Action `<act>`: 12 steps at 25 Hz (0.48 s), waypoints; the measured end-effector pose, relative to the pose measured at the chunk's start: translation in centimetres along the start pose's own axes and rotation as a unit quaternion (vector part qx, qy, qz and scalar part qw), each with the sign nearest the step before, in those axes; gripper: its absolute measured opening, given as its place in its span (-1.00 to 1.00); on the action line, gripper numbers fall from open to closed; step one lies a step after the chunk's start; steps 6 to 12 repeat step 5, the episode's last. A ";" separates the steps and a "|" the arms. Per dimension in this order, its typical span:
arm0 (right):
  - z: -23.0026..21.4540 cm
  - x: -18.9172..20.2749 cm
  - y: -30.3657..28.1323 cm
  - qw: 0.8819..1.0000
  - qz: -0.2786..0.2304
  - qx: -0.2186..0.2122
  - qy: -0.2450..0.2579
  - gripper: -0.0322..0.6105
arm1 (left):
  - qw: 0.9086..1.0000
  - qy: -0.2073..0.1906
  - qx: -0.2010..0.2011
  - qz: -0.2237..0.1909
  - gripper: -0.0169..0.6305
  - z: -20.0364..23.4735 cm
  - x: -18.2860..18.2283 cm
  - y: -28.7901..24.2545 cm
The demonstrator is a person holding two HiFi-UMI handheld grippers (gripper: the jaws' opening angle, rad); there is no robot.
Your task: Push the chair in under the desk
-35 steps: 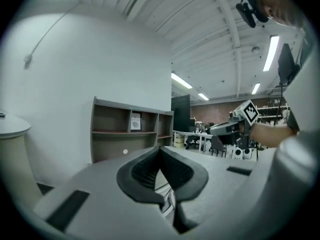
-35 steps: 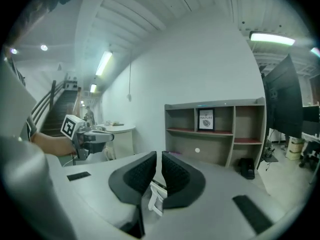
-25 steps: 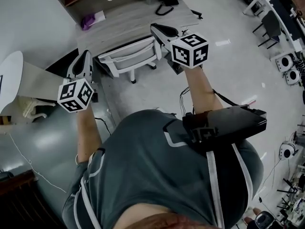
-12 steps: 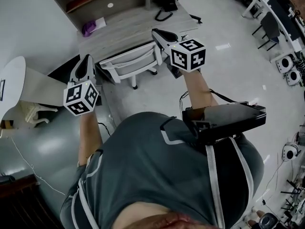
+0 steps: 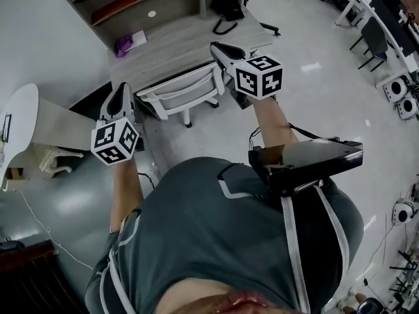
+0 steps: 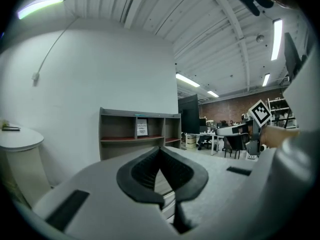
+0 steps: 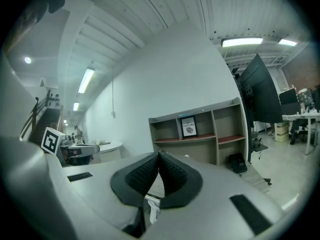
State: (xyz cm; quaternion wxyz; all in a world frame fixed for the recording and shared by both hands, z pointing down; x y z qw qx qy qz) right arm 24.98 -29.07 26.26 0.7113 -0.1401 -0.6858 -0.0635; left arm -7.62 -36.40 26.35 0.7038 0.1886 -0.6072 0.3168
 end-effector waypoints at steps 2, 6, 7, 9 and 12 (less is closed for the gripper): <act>-0.8 0.1 0.1 1.000 0.000 0.001 -0.001 -0.81 | 1.000 0.005 -0.007 -0.002 -0.92 -0.1 0.3 -0.3; -1.7 0.5 0.1 1.000 0.000 0.004 -0.002 -0.81 | 1.000 0.005 -0.016 0.001 -0.92 -0.1 0.8 -0.7; -1.7 0.5 0.1 1.000 0.000 0.004 -0.002 -0.81 | 1.000 0.005 -0.016 0.001 -0.92 -0.1 0.8 -0.7; -1.7 0.5 0.1 1.000 0.000 0.004 -0.002 -0.81 | 1.000 0.005 -0.016 0.001 -0.92 -0.1 0.8 -0.7; -1.7 0.5 0.1 1.000 0.000 0.004 -0.002 -0.81 | 1.000 0.005 -0.016 0.001 -0.92 -0.1 0.8 -0.7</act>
Point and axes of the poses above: the fingertips, and each gripper's own axes: y backward along the fingers, z to its left, x out of its underside, the point moved 9 cm from there along y, backward along the fingers, and after that the axes turned 12 degrees about y, right-handed, at the moved point
